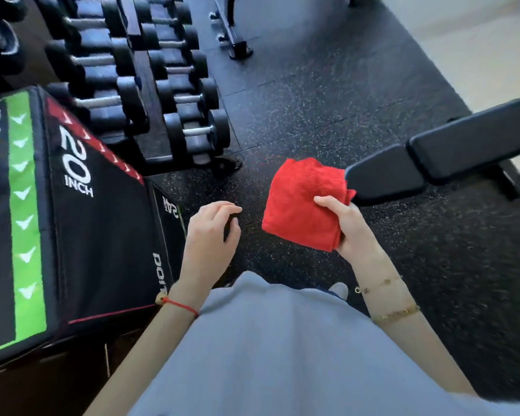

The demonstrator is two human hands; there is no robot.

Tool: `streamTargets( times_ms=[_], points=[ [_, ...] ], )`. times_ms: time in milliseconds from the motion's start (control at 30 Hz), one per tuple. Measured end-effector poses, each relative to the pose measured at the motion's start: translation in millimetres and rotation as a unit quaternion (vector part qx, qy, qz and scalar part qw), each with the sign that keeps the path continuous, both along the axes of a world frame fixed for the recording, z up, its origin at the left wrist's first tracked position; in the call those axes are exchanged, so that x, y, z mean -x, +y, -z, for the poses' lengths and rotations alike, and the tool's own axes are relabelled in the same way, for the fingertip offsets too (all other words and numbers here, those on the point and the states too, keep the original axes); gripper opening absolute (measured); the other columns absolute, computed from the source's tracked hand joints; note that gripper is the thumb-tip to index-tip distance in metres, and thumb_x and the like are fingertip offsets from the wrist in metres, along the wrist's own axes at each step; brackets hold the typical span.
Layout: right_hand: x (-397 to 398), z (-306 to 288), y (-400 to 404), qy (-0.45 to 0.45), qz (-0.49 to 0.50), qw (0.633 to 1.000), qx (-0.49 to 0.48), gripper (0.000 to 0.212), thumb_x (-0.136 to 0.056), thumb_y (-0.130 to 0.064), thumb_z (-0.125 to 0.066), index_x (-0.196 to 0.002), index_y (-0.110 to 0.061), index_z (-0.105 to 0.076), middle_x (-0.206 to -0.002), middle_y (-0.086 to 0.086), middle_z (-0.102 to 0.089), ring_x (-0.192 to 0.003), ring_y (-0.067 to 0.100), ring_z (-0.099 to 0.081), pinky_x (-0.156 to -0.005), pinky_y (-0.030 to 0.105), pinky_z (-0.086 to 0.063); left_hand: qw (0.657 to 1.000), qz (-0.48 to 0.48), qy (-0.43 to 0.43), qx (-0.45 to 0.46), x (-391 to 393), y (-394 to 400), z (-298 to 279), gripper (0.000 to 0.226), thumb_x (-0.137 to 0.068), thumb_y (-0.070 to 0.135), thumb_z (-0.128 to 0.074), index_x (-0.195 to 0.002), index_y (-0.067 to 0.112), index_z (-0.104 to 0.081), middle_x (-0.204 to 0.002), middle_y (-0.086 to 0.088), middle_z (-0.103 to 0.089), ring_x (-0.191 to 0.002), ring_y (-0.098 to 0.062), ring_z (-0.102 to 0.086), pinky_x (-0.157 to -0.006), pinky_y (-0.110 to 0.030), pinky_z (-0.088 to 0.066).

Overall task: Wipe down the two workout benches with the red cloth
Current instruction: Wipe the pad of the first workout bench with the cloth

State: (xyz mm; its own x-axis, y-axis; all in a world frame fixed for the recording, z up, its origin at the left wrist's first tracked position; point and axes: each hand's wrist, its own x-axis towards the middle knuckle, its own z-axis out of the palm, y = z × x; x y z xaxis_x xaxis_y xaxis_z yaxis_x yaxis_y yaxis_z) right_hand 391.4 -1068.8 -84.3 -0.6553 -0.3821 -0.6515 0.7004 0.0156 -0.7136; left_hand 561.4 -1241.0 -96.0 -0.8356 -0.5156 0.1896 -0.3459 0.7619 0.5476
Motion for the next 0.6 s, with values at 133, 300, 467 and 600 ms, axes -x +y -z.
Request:
streamTargets(
  times_ms=[133, 300, 467, 600],
  points=[
    [32.4, -5.3, 71.5, 0.006, 0.045, 0.999, -0.005, 0.019, -0.087, -0.007, -0.064, -0.105, -0.009, -0.069, -0.109, 0.019, -0.071, -0.092, 0.029, -0.069, -0.09, 0.042, -0.055, 0.999, 0.037, 0.008, -0.009, 50.5, 54.0, -0.5, 0.019, -0.093, 0.008, -0.059, -0.109, 0.01, -0.068, -0.11, -0.003, -0.068, -0.103, -0.024, -0.061, -0.091, -0.044, -0.049],
    [79.2, -7.7, 162.4, 0.024, 0.095, 0.995, -0.026, 0.02, -0.086, -0.008, -0.067, -0.106, -0.007, -0.069, -0.105, 0.017, -0.072, -0.095, 0.029, -0.07, -0.088, 0.041, -0.057, 0.997, 0.065, 0.007, -0.031, 118.6, 127.6, 12.2, 0.018, -0.093, 0.009, -0.059, -0.109, 0.011, -0.068, -0.106, -0.003, -0.069, -0.097, -0.024, -0.061, -0.088, -0.044, -0.05],
    [122.4, -6.3, 235.8, 0.028, 0.128, 0.991, -0.018, 0.017, -0.086, -0.008, -0.067, -0.102, -0.009, -0.069, -0.098, 0.011, -0.076, -0.087, 0.022, -0.073, -0.072, 0.031, -0.06, 0.996, 0.08, 0.002, -0.043, 178.6, 188.6, 18.8, 0.019, -0.093, 0.011, -0.058, -0.109, 0.014, -0.067, -0.106, -0.001, -0.068, -0.098, -0.023, -0.06, -0.089, -0.042, -0.05],
    [153.3, -1.5, 272.7, 0.027, 0.15, 0.988, -0.025, 0.019, -0.085, -0.009, -0.067, -0.104, -0.008, -0.069, -0.102, 0.013, -0.075, -0.093, 0.025, -0.072, -0.081, 0.036, -0.058, 0.994, 0.091, -0.01, -0.052, 218.8, 219.0, 17.1, 0.019, -0.094, 0.012, -0.057, -0.109, 0.014, -0.068, -0.107, -0.001, -0.069, -0.099, -0.023, -0.06, -0.089, -0.043, -0.049]
  ],
)
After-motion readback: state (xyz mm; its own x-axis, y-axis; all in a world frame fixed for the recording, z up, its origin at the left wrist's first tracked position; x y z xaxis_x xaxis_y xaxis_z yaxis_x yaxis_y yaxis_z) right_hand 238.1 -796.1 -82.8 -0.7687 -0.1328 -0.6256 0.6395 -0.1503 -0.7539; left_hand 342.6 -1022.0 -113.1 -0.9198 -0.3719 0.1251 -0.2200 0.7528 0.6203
